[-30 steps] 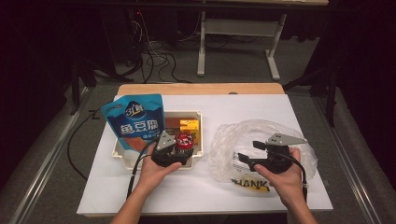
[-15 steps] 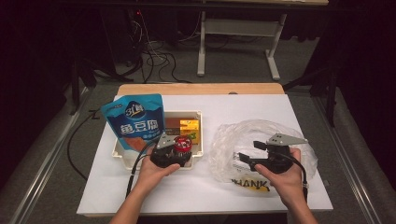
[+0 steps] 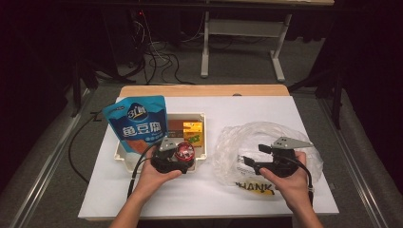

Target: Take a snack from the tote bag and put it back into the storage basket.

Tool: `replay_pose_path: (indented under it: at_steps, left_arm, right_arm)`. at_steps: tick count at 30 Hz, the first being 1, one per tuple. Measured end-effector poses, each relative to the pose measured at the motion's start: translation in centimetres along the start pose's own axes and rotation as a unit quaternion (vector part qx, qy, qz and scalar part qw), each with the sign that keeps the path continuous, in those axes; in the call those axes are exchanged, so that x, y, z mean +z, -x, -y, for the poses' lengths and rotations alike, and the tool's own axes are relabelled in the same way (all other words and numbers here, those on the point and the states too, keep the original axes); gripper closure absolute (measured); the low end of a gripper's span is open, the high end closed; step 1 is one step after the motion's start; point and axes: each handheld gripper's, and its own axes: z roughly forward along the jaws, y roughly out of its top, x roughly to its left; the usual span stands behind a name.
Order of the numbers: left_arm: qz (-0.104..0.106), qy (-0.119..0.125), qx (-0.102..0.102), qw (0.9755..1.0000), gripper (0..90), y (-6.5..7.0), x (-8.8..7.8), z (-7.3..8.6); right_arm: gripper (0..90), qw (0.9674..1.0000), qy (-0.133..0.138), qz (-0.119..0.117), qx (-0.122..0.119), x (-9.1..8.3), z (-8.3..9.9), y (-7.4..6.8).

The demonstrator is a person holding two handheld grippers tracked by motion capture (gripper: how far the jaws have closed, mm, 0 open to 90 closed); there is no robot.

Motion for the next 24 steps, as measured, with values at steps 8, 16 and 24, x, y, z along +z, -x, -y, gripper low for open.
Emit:
replay_pose_path:
  at_steps: [8,16,24]
  left_arm:
    - [0.002,0.023,0.018,0.9996,15.6,0.2,-3.6,1.0]
    - [0.005,0.045,-0.029,0.9986,74.6,-1.4,-5.1,2.7]
    - [-0.003,0.027,-0.059,0.9979,90.0,-1.0,-3.3,2.1]
  right_arm:
    - [23.1,1.0,0.004,0.001,-0.003,-0.4,0.4,0.3]
    - [23.1,1.0,0.006,0.004,-0.006,-0.8,0.9,0.6]
    - [23.2,0.9999,0.005,0.016,0.0,-1.6,2.3,1.6]
